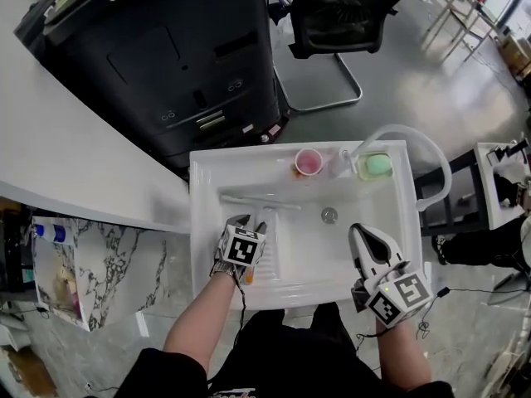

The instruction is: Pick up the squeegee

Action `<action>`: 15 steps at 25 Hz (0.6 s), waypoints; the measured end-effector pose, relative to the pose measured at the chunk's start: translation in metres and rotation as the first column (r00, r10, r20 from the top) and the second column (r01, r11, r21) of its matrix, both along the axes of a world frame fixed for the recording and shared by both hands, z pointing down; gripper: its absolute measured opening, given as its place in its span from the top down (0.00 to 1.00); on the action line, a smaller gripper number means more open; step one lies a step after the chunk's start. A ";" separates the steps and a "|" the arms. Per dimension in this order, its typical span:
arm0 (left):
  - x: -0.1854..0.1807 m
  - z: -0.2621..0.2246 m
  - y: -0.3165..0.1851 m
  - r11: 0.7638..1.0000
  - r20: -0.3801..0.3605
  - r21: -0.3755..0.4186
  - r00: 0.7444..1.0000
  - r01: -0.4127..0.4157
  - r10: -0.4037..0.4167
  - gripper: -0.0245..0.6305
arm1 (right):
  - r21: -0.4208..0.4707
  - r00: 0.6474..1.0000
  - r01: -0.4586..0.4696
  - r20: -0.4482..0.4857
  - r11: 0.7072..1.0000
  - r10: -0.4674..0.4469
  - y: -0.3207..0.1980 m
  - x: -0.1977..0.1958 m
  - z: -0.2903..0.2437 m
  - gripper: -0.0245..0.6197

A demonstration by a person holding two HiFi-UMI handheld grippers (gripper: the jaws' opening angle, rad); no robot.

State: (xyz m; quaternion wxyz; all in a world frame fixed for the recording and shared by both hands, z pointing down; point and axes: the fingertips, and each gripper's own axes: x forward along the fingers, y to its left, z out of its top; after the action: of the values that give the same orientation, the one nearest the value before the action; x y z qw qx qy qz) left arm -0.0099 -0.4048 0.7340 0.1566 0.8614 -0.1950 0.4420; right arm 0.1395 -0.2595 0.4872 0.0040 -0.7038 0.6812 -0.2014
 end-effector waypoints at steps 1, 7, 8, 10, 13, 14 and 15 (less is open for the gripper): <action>0.001 0.003 0.000 1.000 0.007 -0.005 1.000 -0.004 0.004 0.66 | -0.001 1.000 -0.008 0.001 1.000 0.008 0.002 0.001 0.001 0.94; 0.006 0.017 0.006 0.999 0.055 -0.044 0.998 -0.022 0.024 0.66 | -0.005 0.999 -0.041 0.003 0.999 0.041 0.008 0.008 0.003 0.94; 0.006 0.020 0.007 0.999 0.060 -0.050 0.998 -0.020 0.023 0.66 | -0.005 0.999 -0.044 0.003 0.999 0.044 0.008 0.009 0.003 0.94; 0.006 0.024 0.007 0.998 0.067 -0.059 0.998 -0.013 0.017 0.66 | -0.007 0.999 -0.048 0.005 0.999 0.048 0.010 0.012 0.004 0.94; 0.007 0.026 0.007 0.998 0.081 -0.054 0.997 -0.015 0.019 0.67 | -0.009 0.999 -0.052 0.007 0.999 0.052 0.011 0.015 0.006 0.94; 0.008 0.026 0.007 0.998 0.086 -0.052 0.996 -0.019 0.023 0.67 | -0.008 0.999 -0.052 0.008 0.999 0.052 0.012 0.015 0.006 0.94; 0.008 0.026 0.008 0.998 0.092 -0.052 0.995 -0.022 0.027 0.67 | -0.008 0.999 -0.051 0.010 0.999 0.052 0.012 0.016 0.006 0.94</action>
State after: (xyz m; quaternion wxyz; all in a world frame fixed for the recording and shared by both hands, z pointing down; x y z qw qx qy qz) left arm -0.0023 -0.3969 0.7599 0.1641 0.8381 -0.1800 0.4881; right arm 0.1552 -0.2480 0.4934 0.0098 -0.7201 0.6620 -0.2077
